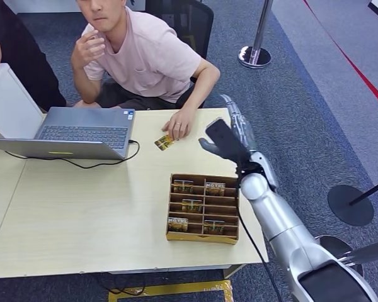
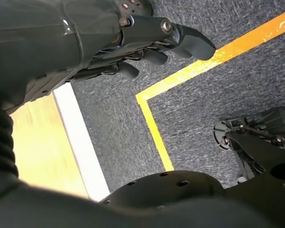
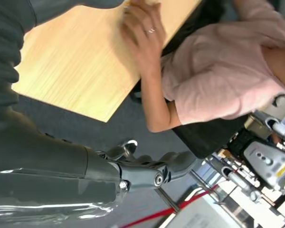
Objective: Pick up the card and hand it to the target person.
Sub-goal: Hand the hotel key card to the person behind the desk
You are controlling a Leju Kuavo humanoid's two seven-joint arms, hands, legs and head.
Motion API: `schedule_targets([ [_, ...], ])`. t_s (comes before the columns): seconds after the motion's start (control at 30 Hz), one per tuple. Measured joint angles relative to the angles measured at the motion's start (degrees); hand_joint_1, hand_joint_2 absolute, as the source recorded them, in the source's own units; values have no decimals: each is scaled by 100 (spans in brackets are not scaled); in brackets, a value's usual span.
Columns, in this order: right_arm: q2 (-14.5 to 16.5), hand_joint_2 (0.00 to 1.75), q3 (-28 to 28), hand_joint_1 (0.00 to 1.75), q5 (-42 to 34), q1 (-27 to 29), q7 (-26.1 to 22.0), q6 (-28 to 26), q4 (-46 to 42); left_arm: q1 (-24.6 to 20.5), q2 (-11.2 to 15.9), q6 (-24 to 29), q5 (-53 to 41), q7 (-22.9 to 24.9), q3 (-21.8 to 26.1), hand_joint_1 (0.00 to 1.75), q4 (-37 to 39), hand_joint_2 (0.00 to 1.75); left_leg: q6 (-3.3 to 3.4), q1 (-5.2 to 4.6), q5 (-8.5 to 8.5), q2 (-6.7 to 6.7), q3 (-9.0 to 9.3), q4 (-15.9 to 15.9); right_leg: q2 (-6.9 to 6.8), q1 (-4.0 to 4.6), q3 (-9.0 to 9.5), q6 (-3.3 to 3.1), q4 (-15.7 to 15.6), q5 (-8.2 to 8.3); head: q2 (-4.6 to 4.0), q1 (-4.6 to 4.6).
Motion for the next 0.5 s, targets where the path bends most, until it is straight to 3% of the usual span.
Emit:
schedule_targets([
  [0.23, -260, 175, -991, 0, -1570, 182, -187, 316, -518, 35, 13, 2, 49, -15, 1, 0, 0, 0, 0, 0, 0, -3, -1, 1, -2, 0, -1, 0, -1, 0, 0, 0],
  [0.5, -730, 175, -2135, 0, -2391, 778, -405, 391, -809, 104, 57, 24, 163, -47, 15, 0, 0, 0, 1, -1, -2, -12, -3, 2, -10, 0, -1, 1, -3, 0, 1, 1],
])
